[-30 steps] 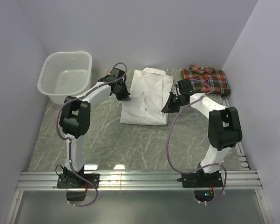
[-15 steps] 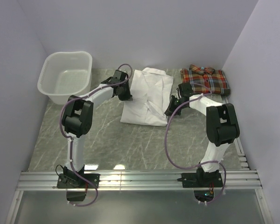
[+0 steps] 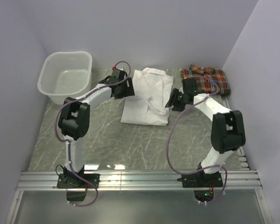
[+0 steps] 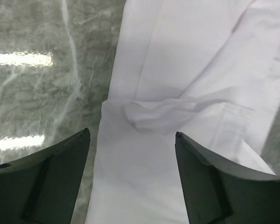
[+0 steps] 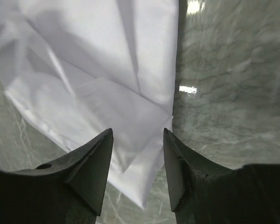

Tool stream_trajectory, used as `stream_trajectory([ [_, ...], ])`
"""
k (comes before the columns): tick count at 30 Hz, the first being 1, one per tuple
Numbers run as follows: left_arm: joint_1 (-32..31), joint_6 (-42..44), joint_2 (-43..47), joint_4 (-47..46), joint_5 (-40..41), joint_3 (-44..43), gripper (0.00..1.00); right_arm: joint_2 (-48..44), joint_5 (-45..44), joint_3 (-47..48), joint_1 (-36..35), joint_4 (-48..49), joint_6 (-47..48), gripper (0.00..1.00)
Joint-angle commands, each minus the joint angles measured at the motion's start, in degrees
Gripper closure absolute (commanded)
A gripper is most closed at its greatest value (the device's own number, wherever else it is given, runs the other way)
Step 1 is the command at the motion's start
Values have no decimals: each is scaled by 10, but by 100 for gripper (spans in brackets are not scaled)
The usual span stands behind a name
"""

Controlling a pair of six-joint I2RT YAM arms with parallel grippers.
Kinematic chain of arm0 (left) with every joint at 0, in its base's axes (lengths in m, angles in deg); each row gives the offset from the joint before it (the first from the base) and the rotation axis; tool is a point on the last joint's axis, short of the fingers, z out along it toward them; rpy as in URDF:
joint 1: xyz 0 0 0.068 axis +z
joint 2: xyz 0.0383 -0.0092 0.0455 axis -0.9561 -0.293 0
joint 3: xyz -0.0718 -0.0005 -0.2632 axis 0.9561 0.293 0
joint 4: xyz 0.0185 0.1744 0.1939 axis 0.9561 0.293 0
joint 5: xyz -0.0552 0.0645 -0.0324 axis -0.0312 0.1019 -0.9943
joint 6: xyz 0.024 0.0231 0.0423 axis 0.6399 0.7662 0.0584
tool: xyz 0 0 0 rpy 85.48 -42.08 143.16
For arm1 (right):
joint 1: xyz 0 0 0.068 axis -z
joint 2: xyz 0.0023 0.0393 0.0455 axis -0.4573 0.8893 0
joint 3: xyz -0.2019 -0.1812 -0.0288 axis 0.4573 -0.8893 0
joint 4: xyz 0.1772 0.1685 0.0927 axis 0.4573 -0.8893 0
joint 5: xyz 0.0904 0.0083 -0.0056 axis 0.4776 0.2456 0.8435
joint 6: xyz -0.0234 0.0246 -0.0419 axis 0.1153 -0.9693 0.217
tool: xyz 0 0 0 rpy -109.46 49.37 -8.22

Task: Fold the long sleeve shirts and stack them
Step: Fold the shirt

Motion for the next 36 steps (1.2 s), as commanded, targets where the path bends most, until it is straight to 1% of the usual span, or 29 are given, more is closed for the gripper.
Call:
stream_trajectory([
  [1, -5, 8, 104, -19, 13, 2, 19, -102, -76, 35, 3, -2, 39, 45],
  [4, -18, 11, 163, -13, 20, 31, 19, -175, -78, 18, -9, 12, 78, 44],
  [5, -26, 11, 173, -9, 26, 38, 19, -184, -73, 13, -23, 16, 104, 44],
  [7, -33, 9, 201, 2, 26, 63, 20, -191, -54, 11, -39, 14, 126, 45],
  [8, -37, 8, 211, 6, 23, 73, 20, -187, -48, 14, -57, 3, 136, 45],
  [9, -40, 7, 221, 9, 21, 84, 20, -181, -44, 20, -66, -2, 156, 45],
  [10, -40, 5, 242, 10, 21, 110, 20, -166, -42, 23, -75, -5, 163, 45],
  [12, -41, 5, 262, 20, 20, 133, 20, -148, -21, 26, -91, -10, 178, 46],
  [15, -41, 9, 304, 38, 27, 176, 19, -113, 26, 29, -102, -10, 195, 49],
  [19, -41, 25, 361, 52, 49, 230, 19, -64, 36, 44, -115, -37, 230, 52],
  [23, -41, 41, 401, 33, 84, 276, 19, -21, 0, 62, -115, -62, 251, 52],
  [26, -41, 46, 413, 16, 94, 296, 19, 25, -47, 103, -109, -75, 261, 52],
  [28, -40, 47, 413, 7, 92, 301, 20, 61, -90, 150, -105, -81, 264, 52],
  [31, -41, 46, 411, 5, 84, 306, 20, 103, -129, 214, -99, -77, 275, 52],
  [32, -41, 47, 410, 8, 83, 306, 20, 115, -164, 232, -98, -75, 275, 52],
  [33, -41, 46, 411, 7, 83, 308, 20, 126, -176, 261, -96, -73, 273, 52],
  [35, -40, 48, 411, 5, 81, 311, 20, 148, -215, 283, -95, -66, 264, 52],
  [36, -40, 48, 412, 5, 83, 311, 20, 149, -218, 293, -94, -63, 260, 52],
])
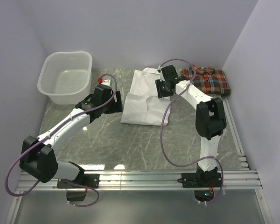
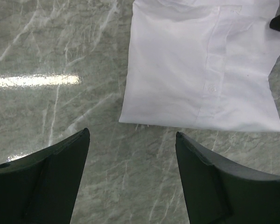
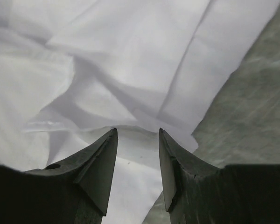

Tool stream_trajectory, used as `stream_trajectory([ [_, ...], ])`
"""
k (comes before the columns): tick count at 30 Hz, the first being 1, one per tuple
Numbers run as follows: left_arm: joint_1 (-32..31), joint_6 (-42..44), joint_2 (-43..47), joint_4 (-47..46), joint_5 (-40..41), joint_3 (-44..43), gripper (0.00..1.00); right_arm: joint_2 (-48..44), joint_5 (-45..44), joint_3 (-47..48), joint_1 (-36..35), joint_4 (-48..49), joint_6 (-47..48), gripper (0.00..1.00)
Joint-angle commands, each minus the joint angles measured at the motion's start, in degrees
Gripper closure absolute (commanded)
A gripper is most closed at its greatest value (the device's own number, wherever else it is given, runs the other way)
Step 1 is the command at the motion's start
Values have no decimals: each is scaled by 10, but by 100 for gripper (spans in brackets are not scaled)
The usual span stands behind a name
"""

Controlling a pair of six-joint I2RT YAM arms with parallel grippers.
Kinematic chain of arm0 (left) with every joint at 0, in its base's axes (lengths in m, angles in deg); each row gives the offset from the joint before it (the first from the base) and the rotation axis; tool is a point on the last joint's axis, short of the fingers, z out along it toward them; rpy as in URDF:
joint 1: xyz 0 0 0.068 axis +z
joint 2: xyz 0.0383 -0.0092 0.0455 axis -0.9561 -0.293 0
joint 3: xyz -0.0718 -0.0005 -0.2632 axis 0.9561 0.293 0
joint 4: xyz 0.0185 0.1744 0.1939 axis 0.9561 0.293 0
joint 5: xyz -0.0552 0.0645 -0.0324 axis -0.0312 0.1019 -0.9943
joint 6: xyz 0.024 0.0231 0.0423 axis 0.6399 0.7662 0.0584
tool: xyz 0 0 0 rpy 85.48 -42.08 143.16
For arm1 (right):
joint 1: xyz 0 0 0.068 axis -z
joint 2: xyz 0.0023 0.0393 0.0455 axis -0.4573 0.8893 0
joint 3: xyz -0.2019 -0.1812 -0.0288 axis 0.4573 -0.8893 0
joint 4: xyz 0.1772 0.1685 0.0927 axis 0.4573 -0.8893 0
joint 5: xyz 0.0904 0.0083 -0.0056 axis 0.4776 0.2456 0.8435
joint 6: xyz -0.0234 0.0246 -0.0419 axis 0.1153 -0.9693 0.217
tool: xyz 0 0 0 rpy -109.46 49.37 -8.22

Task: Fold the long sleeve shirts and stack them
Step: Fold the shirt

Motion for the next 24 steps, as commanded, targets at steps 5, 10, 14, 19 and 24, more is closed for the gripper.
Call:
stream_trajectory([
  [5, 0, 9, 1, -22, -8, 0, 20, -58, -36, -35, 26, 62, -28, 47],
  [10, -16, -16, -34, -22, -41, -26, 19, -115, 95, -134, 106, 110, -73, 34],
  [14, -46, -43, -78, -13, -31, -60, 19, -106, 170, -174, 141, 144, -94, 34],
  [19, -48, -67, -128, -30, -42, -72, 20, -73, 242, -184, 158, 171, -100, 40],
  [24, -49, -79, -179, -43, -42, -67, 21, -42, 277, -186, 164, 199, -112, 41],
])
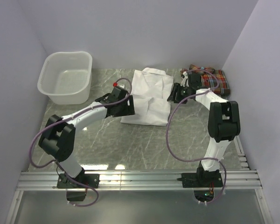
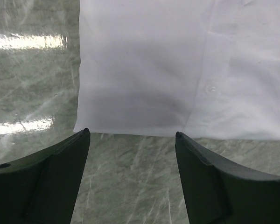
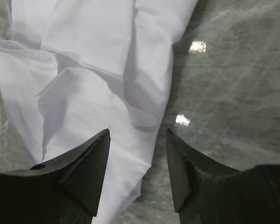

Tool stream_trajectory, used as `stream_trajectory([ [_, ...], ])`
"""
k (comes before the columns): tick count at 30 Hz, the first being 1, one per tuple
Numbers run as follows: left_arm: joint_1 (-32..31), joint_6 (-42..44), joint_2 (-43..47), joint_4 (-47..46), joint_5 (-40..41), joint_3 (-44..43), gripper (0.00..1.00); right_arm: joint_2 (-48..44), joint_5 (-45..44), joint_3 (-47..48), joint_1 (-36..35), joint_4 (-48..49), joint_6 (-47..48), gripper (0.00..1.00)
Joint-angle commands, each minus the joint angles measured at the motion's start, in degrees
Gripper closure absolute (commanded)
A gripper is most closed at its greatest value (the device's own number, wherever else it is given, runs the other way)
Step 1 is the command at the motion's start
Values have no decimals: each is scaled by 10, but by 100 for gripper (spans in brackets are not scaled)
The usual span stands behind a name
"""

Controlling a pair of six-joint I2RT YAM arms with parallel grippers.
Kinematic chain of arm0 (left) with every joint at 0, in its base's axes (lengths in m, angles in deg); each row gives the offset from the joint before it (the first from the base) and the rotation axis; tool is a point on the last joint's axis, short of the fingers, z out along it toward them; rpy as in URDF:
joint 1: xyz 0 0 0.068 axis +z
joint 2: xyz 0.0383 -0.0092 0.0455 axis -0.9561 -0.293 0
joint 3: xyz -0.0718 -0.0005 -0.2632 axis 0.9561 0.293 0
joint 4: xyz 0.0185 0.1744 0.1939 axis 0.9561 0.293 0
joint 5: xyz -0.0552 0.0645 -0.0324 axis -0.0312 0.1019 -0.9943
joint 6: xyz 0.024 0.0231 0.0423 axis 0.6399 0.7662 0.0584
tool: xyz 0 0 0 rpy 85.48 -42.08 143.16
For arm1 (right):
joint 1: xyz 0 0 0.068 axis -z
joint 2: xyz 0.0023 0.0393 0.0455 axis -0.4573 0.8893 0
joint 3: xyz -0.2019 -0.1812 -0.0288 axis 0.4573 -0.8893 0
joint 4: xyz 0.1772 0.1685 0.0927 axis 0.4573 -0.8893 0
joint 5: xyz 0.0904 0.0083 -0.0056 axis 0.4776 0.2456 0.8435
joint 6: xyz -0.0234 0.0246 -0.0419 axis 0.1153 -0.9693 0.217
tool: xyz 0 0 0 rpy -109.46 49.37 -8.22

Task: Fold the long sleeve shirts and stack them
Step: Fold the shirt

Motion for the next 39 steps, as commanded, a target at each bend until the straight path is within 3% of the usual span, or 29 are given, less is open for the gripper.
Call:
stream_trajectory([
  [1, 0, -20, -33, -23, -9, -13, 21, 21, 55, -2, 2, 46, -12, 42],
  [12, -1, -35, -74, -36, -4, 12, 22, 60, 58, 10, 2, 53, -15, 44],
  [17, -1, -35, -95, -25, 4, 12, 22, 68, 79, 27, 3, 49, -13, 67],
  [18, -1, -35, -102, -23, 5, 10, 22, 68, 81, 30, 3, 49, -13, 79],
  [19, 0, -35, -106, -19, 8, 8, 21, 67, 81, 36, 2, 44, -10, 86],
  [23, 0, -35, -132, 0, 4, -4, 22, 59, 92, 51, 1, 32, 7, 98],
  [39, -1, -37, -152, 15, 2, -6, 22, 82, 71, 123, 2, -14, 32, 95],
])
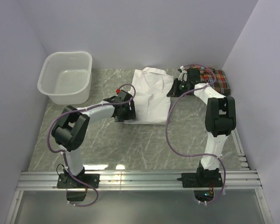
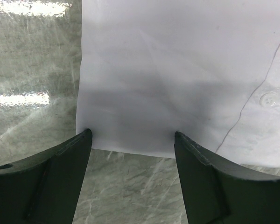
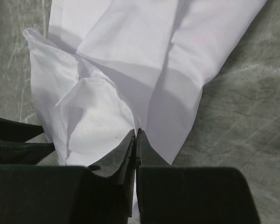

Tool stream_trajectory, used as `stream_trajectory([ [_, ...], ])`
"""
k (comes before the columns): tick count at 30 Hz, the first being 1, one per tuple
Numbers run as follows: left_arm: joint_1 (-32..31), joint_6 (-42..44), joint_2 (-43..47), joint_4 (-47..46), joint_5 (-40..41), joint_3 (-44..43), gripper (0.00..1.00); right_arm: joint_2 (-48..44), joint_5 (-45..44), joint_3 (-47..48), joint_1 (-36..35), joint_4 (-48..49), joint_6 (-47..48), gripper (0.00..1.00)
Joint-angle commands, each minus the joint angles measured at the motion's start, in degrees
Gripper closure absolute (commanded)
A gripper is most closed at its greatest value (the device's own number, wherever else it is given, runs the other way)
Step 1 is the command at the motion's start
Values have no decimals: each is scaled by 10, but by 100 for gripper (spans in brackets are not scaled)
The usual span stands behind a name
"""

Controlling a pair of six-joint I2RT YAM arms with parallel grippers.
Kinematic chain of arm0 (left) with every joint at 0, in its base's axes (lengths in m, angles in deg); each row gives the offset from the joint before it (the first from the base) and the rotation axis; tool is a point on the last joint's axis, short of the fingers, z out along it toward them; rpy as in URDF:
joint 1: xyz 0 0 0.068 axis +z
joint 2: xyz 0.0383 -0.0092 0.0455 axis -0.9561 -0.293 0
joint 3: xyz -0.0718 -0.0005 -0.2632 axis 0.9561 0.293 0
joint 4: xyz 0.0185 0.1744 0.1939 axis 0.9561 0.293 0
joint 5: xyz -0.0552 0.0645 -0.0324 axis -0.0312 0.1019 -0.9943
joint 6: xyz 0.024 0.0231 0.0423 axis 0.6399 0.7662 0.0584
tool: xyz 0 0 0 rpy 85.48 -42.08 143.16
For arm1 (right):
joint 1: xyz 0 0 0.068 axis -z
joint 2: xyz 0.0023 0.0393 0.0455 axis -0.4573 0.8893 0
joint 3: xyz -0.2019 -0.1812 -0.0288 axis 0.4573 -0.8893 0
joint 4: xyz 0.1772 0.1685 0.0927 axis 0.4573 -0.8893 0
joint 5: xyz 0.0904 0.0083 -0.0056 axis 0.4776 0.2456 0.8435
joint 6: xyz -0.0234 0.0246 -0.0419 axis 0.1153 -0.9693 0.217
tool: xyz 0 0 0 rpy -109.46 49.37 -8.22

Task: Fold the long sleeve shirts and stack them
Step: Fold the shirt

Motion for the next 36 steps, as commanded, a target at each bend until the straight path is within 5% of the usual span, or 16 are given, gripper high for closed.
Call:
stream_trajectory([
  [1, -3, -5, -32, 23, -1, 8, 22, 20, -8, 42, 1, -13, 11, 95],
  [5, -2, -8, -28, 25, 2, 3, 22, 47, -21, 63, 1, -25, 6, 89],
  [8, -2, -12, -18, 33, -1, -3, 21, 50, -53, 72, 1, -40, -3, 60],
  [12, -6, -24, 16, 48, -4, -20, 19, -5, -106, 58, 1, -53, -18, 41],
  [25, -7, -33, 91, 97, -16, -124, 23, -291, -9, -206, -88, 122, -267, 37],
  [36, 7, -53, -10, 18, -37, -100, 26, -206, 38, -375, -138, 381, -385, 37],
])
